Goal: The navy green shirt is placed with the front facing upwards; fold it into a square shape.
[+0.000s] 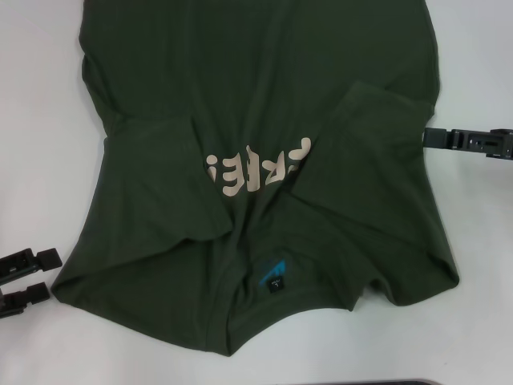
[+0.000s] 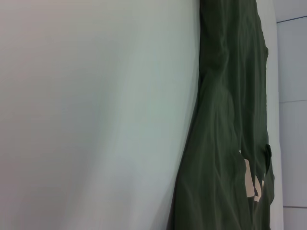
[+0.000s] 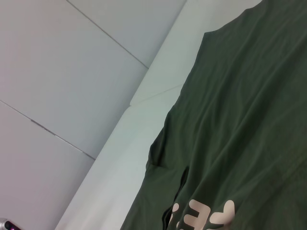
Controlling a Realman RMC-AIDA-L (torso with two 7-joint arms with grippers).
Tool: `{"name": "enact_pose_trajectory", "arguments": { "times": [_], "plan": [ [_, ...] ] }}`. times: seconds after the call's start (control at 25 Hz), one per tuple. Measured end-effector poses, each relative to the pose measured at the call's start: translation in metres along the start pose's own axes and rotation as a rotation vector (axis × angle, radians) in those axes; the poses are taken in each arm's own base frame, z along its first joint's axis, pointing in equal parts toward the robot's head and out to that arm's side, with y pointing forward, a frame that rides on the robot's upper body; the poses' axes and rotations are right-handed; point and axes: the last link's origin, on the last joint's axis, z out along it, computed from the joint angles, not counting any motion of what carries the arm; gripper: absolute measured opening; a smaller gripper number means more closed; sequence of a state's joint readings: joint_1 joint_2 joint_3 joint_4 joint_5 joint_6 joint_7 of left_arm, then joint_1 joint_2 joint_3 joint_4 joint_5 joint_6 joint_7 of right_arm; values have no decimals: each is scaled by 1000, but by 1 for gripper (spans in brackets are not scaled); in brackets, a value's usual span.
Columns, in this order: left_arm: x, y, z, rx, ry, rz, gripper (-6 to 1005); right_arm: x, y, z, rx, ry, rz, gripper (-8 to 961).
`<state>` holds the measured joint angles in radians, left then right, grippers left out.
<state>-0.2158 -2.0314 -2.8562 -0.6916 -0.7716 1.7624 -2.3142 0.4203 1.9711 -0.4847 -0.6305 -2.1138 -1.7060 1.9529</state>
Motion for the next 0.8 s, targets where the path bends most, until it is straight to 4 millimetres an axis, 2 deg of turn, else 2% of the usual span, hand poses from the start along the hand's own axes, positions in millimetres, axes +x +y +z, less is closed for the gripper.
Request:
{"name": "enact_pose_trajectory", "arguments": {
  "times": [0.8],
  "plan": [
    [2,4,14,-9,-38,-10,858,0,-1,0,3,-3,2,777]
  ]
}}
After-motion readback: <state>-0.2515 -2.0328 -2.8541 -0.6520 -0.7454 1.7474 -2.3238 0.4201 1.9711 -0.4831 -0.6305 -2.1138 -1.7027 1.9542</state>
